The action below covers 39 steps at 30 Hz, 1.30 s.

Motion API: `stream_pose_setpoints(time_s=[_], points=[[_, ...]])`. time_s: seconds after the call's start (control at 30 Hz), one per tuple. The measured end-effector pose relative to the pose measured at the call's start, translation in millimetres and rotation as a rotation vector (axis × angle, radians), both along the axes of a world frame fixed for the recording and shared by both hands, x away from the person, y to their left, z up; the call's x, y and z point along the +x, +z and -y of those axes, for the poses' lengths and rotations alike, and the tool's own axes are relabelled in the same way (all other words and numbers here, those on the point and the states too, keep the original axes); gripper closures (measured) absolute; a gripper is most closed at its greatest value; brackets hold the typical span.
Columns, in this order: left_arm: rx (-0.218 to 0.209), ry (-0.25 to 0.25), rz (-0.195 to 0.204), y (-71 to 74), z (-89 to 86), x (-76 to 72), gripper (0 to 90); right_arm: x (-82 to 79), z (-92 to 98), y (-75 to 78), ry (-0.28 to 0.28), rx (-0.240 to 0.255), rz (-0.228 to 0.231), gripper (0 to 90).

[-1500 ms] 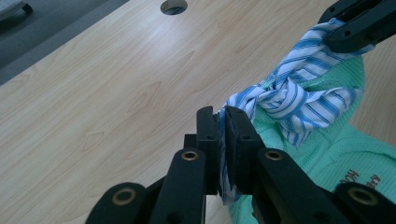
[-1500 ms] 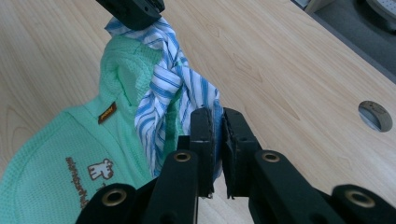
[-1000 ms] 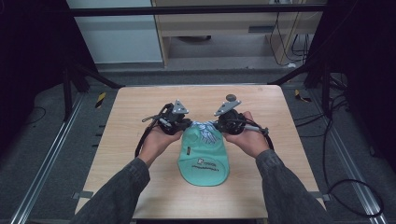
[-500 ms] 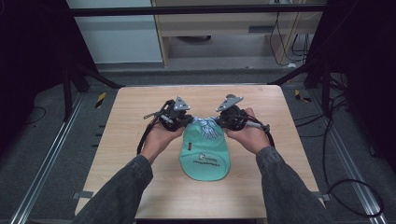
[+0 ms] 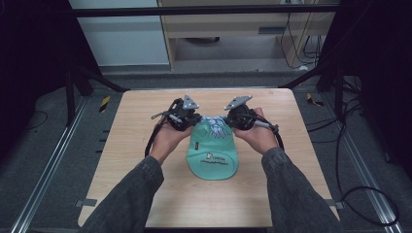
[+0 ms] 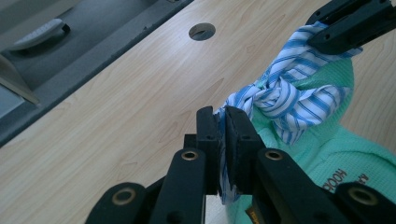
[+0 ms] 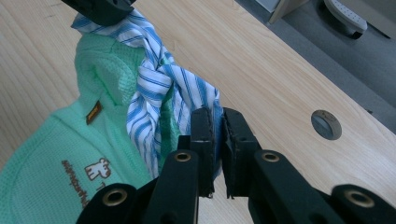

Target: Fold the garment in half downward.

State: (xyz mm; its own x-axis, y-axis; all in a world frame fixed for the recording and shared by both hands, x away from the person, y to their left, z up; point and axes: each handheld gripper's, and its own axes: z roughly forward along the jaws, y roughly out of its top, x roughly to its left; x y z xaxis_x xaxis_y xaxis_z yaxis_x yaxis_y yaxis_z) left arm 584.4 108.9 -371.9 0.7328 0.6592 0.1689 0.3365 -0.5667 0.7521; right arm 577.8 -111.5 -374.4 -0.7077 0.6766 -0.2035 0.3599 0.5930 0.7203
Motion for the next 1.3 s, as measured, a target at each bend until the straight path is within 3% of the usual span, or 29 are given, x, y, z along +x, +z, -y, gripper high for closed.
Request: stream_pose_setpoints(time_s=[0.13, 0.5, 1.3], points=[[0.011, -0.01, -0.003, -5.8, 3.5, -1.4, 84.8, -0.9, 0.2, -3.5, -0.005, -0.023, 0.003, 83.8], [0.042, -0.044, 0.011, -13.2, 9.2, -15.9, 84.7, -12.2, 7.2, -14.7, -0.003, -0.024, 0.012, 83.6], [0.013, -0.078, 0.007, -32.0, 0.8, -48.3, 84.7, -42.2, 9.0, -31.2, 0.05, 0.002, -0.008, 83.7]])
